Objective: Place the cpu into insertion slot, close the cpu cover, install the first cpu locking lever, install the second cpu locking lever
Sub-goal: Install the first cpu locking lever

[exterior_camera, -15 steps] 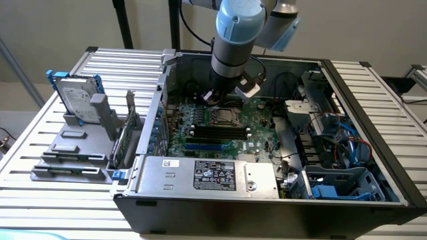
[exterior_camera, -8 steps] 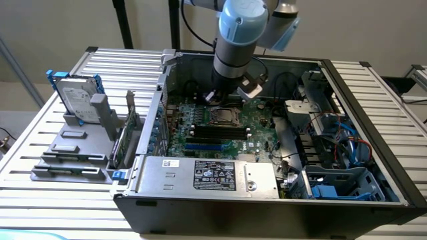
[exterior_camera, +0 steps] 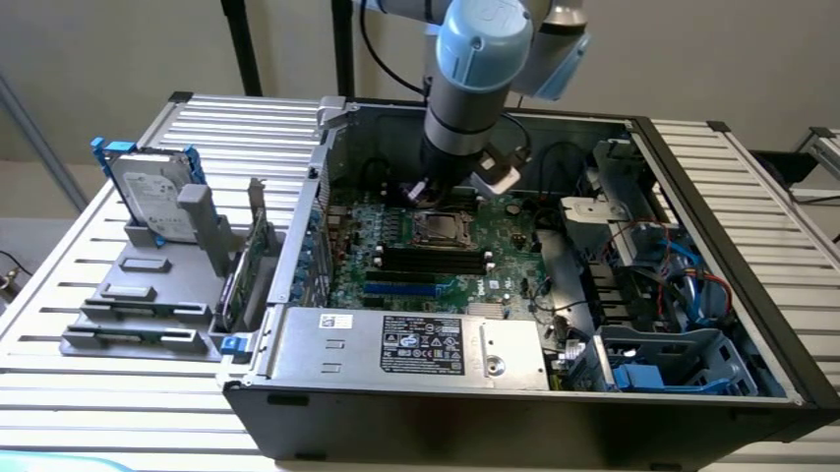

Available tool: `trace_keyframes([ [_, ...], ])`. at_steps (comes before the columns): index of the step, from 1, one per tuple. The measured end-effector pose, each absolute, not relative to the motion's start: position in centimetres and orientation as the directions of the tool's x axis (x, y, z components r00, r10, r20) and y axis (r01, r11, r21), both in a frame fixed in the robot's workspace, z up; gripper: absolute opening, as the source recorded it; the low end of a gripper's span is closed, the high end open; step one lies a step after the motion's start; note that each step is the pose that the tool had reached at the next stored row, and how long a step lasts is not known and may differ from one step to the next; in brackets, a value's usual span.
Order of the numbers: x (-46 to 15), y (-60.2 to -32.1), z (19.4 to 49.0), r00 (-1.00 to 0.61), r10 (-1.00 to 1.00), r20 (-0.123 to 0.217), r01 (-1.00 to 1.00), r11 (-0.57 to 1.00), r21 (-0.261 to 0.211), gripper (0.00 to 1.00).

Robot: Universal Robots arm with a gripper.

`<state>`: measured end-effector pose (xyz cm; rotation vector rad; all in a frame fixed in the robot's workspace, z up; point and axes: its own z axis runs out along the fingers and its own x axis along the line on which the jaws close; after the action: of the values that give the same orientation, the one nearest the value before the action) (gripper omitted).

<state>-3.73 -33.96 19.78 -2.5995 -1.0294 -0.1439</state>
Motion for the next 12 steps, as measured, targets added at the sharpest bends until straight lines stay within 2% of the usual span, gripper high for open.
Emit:
trace_keyframes([
  [12, -3.10, -33.96, 19.58, 0.725, 0.656, 0.211, 0.688, -0.674, -0.269, 0.11],
])
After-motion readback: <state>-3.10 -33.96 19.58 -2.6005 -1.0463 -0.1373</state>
